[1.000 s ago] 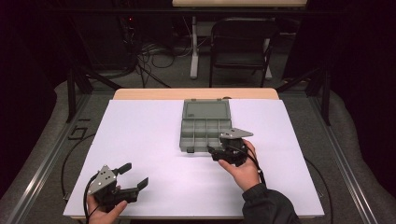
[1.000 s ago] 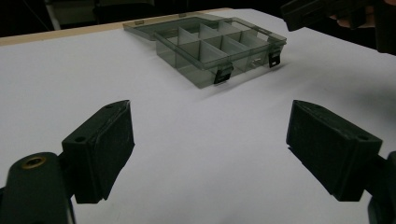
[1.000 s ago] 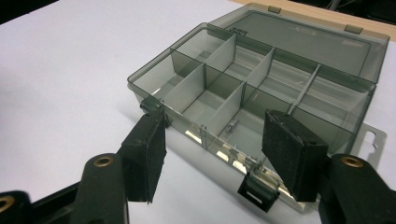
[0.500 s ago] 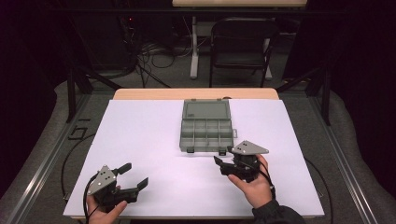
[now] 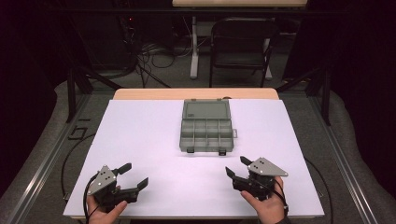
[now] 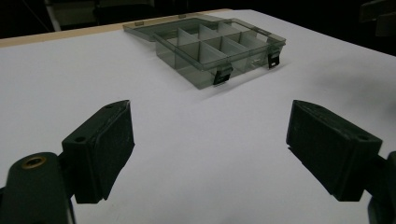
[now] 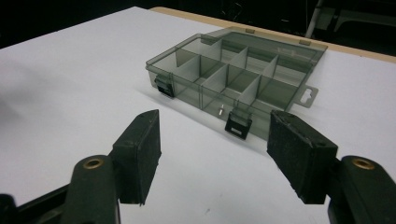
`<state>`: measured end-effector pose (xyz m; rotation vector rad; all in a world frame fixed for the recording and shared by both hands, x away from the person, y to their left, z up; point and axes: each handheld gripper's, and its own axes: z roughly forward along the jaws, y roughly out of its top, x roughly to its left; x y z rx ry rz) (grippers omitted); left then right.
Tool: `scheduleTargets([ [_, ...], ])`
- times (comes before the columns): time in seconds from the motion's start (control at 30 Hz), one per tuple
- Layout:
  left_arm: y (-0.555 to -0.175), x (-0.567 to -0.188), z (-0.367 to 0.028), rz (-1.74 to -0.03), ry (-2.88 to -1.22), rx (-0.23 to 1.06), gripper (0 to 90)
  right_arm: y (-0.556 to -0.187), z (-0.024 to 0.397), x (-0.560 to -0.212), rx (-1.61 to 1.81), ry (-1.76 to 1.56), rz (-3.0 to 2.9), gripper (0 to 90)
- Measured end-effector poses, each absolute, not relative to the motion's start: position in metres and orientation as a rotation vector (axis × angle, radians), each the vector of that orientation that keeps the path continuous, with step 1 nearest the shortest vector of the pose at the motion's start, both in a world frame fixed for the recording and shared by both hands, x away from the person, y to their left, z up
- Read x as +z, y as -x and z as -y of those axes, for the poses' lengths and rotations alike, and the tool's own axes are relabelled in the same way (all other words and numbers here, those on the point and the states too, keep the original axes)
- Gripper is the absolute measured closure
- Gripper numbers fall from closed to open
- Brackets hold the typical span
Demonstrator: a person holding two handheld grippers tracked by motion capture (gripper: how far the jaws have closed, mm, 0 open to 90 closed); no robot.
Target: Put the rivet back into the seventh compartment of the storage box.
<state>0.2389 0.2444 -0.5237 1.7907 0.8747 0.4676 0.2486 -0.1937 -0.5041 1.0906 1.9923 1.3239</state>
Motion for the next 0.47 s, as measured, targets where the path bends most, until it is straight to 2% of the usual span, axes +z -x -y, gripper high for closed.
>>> scheduleTargets([
  [0.47, -0.239, -0.523, -0.244, -0.874, -1.792, 0.471, 14.9, -0.234, 0.213, -0.520, 1.254, -1.078, -1.971, 35.0],
])
